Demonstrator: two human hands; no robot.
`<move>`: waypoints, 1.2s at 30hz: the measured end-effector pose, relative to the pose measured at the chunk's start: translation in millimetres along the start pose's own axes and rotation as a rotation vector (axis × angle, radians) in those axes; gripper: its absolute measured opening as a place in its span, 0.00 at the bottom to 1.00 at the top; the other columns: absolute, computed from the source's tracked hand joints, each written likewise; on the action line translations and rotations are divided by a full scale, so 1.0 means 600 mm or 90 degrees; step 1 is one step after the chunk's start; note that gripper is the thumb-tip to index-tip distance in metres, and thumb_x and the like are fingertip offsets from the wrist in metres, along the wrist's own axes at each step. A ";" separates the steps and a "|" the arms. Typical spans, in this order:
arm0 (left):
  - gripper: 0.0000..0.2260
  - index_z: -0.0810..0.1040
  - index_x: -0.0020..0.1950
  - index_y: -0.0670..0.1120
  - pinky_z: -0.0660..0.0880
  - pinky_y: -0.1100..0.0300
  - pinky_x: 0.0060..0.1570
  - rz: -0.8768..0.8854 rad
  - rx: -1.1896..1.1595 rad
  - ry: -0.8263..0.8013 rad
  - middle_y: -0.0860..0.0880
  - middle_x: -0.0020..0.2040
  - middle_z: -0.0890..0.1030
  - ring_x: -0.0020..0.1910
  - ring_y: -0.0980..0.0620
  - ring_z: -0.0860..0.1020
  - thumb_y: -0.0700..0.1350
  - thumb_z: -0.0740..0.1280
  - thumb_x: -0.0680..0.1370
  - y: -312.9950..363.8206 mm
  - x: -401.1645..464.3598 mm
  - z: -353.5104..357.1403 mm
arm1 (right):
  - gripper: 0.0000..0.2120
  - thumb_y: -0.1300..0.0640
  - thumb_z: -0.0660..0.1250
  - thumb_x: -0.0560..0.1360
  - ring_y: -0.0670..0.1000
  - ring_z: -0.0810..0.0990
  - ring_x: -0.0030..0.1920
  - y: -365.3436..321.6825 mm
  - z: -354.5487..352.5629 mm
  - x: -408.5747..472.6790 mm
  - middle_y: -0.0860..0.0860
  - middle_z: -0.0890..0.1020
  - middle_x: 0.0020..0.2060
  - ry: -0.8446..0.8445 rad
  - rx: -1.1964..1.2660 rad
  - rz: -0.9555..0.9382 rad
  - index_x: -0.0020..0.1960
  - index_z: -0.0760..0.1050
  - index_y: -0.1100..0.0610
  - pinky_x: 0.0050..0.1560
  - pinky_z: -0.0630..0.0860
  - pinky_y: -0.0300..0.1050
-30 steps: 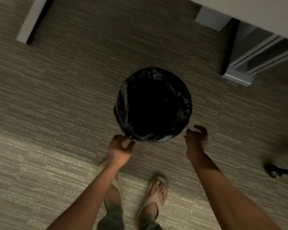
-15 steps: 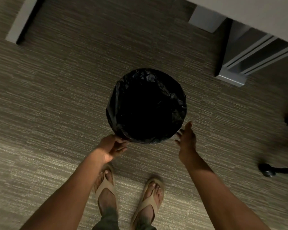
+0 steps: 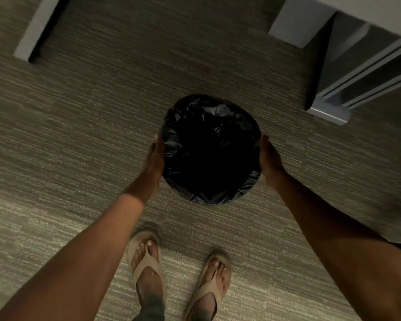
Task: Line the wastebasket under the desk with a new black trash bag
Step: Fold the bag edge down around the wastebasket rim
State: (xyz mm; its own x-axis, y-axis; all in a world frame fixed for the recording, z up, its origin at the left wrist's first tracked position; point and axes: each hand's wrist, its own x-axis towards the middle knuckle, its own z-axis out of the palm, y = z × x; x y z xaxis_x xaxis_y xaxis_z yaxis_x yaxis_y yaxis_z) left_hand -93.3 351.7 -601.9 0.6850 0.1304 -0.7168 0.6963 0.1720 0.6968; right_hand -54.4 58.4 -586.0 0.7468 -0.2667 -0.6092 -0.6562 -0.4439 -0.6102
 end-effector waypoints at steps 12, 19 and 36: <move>0.19 0.78 0.65 0.59 0.80 0.53 0.58 0.175 0.131 -0.001 0.52 0.60 0.84 0.61 0.50 0.82 0.65 0.57 0.81 0.002 0.025 -0.017 | 0.32 0.37 0.46 0.85 0.61 0.70 0.76 -0.033 -0.003 0.049 0.59 0.71 0.77 -0.006 -0.110 -0.109 0.79 0.67 0.55 0.74 0.66 0.52; 0.26 0.83 0.59 0.42 0.80 0.48 0.54 0.184 0.239 0.185 0.41 0.55 0.85 0.55 0.40 0.83 0.63 0.60 0.81 0.041 0.057 -0.031 | 0.31 0.37 0.53 0.84 0.60 0.70 0.75 -0.061 -0.006 0.058 0.59 0.69 0.77 0.147 -0.185 -0.231 0.80 0.63 0.53 0.71 0.67 0.51; 0.21 0.81 0.64 0.48 0.76 0.54 0.53 0.226 0.368 0.061 0.42 0.59 0.85 0.59 0.41 0.82 0.59 0.56 0.85 0.087 0.056 -0.005 | 0.28 0.37 0.48 0.84 0.65 0.81 0.57 -0.132 0.023 0.113 0.62 0.82 0.58 0.007 -0.336 -0.304 0.64 0.75 0.57 0.48 0.68 0.48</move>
State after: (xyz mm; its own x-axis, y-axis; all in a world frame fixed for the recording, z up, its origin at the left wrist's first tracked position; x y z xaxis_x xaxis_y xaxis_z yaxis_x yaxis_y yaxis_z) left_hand -34.6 367.7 -590.1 0.8898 0.1723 -0.4226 0.4532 -0.4427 0.7737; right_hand 46.5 87.3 -586.2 0.9428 0.0525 -0.3292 -0.1193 -0.8689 -0.4804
